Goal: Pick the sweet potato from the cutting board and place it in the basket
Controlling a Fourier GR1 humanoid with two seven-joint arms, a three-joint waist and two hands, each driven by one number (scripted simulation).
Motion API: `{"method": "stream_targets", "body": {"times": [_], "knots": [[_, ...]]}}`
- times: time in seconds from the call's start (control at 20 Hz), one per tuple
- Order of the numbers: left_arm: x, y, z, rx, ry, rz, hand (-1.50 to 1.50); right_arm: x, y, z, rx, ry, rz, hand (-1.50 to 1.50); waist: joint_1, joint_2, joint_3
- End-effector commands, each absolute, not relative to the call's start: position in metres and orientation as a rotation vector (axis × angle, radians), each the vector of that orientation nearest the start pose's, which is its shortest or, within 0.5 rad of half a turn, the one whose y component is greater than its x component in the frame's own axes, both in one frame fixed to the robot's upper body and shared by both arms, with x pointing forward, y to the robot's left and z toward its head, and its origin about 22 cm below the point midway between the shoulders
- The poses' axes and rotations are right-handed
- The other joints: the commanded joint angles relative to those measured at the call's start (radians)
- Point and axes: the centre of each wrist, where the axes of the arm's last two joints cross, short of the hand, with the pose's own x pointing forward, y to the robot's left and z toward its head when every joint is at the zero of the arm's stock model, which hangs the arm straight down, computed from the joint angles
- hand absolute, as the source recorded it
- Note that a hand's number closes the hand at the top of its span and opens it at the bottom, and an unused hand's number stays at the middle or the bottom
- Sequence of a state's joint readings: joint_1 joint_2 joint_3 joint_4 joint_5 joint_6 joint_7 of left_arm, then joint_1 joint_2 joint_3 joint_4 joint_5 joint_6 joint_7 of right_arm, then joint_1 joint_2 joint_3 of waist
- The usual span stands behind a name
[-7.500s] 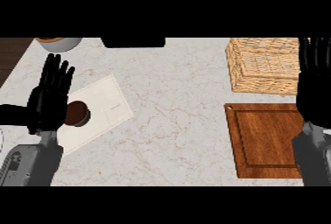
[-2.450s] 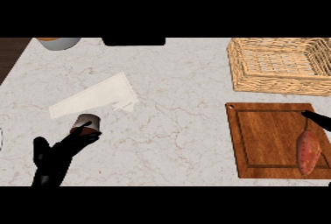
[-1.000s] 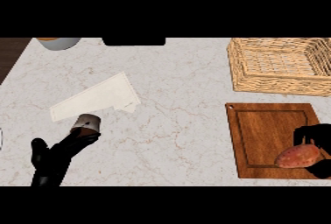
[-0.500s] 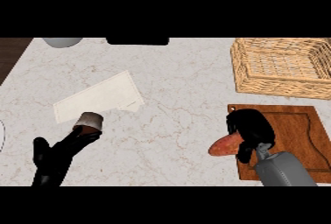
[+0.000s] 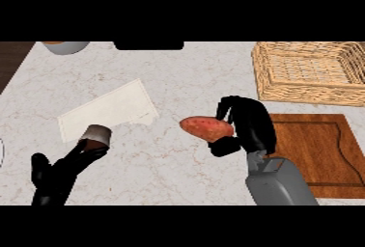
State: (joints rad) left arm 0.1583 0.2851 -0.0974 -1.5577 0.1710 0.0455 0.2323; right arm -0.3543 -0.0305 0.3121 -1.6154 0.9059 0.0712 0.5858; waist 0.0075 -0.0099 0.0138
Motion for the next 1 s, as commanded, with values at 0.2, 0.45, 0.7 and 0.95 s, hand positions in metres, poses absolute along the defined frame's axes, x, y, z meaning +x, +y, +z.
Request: {"method": "stream_targets", "body": {"times": [0.2, 0.45, 0.7, 0.95], "knots": [[0.188, 0.301, -0.042, 0.155, -1.008, -0.018, 0.00, 0.275, -0.131, 0.202, -0.733, -1.708, 0.333, 1.50, -0.022, 0.005, -0.014], [0.193, 0.302, -0.044, 0.163, -1.018, -0.020, 0.00, 0.288, -0.155, 0.253, -0.858, -1.636, 0.259, 1.50, -0.016, 0.009, -0.015], [0.195, 0.300, -0.042, 0.157, -1.011, -0.015, 0.00, 0.303, -0.189, 0.299, -0.897, -1.629, 0.156, 1.50, -0.012, 0.012, -0.014], [0.190, 0.298, -0.048, 0.163, -1.009, -0.047, 0.00, 0.318, -0.215, 0.328, -0.941, -1.586, 0.127, 1.50, -0.007, 0.012, -0.015]]}}
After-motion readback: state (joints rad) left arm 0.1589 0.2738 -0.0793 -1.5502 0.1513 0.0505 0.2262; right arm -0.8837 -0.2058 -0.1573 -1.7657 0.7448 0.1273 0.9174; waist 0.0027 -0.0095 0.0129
